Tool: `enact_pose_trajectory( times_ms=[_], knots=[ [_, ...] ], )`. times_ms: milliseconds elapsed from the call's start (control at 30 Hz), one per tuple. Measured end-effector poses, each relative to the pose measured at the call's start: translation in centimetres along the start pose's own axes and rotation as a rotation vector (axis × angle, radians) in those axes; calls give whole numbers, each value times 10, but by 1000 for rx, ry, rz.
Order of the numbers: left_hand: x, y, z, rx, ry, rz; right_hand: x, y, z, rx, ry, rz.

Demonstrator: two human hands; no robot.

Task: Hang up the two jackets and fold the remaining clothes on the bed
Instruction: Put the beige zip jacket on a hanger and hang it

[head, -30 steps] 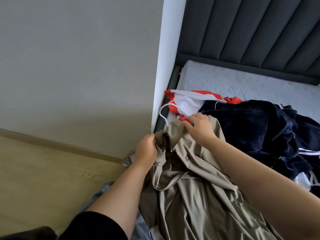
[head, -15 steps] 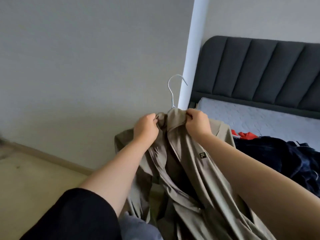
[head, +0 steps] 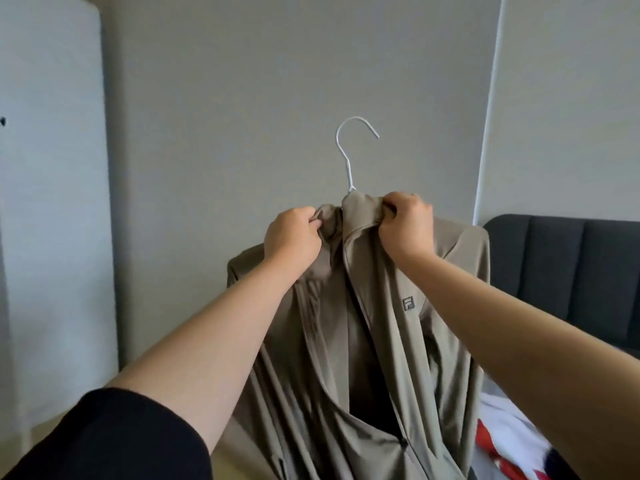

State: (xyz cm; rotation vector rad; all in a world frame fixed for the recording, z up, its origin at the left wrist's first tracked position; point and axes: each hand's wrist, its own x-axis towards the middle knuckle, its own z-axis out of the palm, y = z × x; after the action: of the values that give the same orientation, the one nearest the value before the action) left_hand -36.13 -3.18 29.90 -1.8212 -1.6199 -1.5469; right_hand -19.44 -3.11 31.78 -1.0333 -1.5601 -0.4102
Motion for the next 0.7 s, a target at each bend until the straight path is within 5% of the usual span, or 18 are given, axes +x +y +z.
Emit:
enact_pose_trajectory(
  times_ms=[200, 300, 500, 700],
  knots=[
    [46, -17, -70, 30, -119, 22, 36, -57, 21, 177, 19, 11],
    [49, -37, -92, 50, -225, -3, 29, -73, 45, 329, -107, 65],
    [31, -96, -111, 140, -142, -203, 19, -109, 94, 497, -402, 323],
    [-4, -153, -128, 341, -57, -335, -18, -140, 147, 470, -486, 106]
  ],
)
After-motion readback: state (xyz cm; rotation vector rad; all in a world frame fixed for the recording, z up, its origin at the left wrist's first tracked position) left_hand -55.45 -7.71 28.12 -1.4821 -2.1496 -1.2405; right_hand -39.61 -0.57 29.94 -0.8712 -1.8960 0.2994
